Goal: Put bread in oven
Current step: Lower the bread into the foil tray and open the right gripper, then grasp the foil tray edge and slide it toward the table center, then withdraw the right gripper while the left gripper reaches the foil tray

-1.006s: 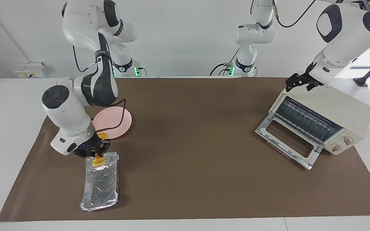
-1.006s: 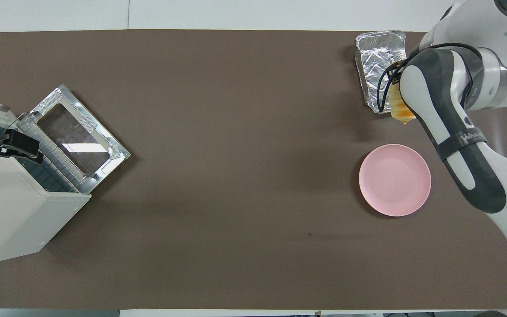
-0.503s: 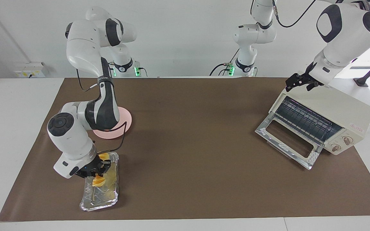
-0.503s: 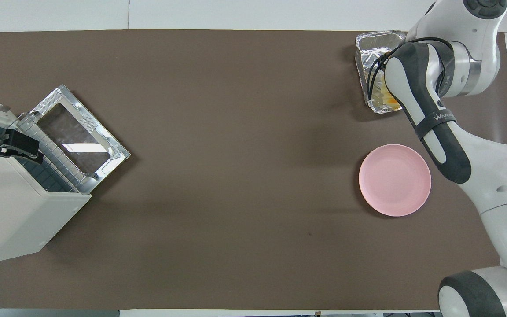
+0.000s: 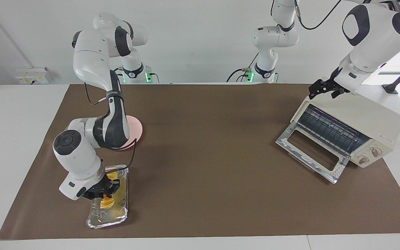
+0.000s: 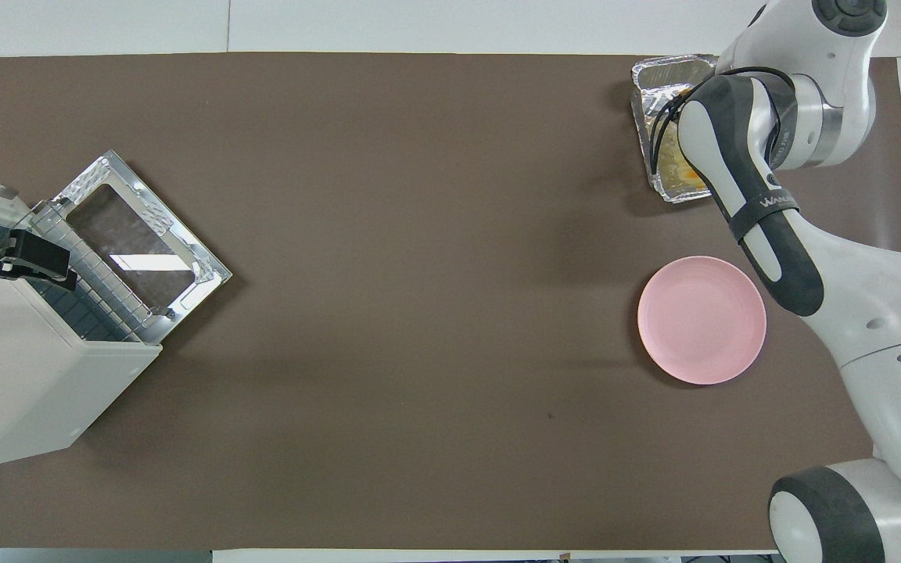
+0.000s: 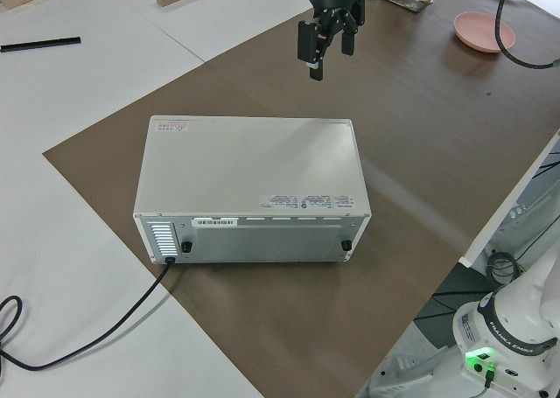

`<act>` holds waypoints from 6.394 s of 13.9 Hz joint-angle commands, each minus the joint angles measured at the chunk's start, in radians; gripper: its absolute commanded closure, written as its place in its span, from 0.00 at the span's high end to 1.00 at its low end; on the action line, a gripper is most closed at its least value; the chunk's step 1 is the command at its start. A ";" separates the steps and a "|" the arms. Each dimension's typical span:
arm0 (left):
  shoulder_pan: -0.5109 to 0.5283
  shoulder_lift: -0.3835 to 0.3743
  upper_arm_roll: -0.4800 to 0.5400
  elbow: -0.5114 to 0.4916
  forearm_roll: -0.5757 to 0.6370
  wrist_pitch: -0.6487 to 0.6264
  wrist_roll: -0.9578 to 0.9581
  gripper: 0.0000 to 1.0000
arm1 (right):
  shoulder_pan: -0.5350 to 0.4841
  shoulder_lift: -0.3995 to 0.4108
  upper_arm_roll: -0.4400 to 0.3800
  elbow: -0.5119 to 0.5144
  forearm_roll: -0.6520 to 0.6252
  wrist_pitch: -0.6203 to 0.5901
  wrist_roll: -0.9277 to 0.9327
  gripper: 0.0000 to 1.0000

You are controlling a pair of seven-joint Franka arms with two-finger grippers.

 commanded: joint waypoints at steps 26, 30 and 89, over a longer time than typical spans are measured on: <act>-0.001 -0.022 0.005 -0.016 -0.010 0.010 0.007 1.00 | -0.087 -0.049 -0.002 -0.124 -0.020 0.130 -0.222 0.84; -0.001 -0.022 0.005 -0.016 -0.010 0.010 0.007 1.00 | -0.083 -0.077 0.000 -0.211 -0.005 0.195 -0.211 0.73; -0.040 -0.053 -0.014 -0.019 0.022 0.048 -0.024 1.00 | 0.208 -0.690 -0.003 -0.652 0.169 -0.065 0.397 1.00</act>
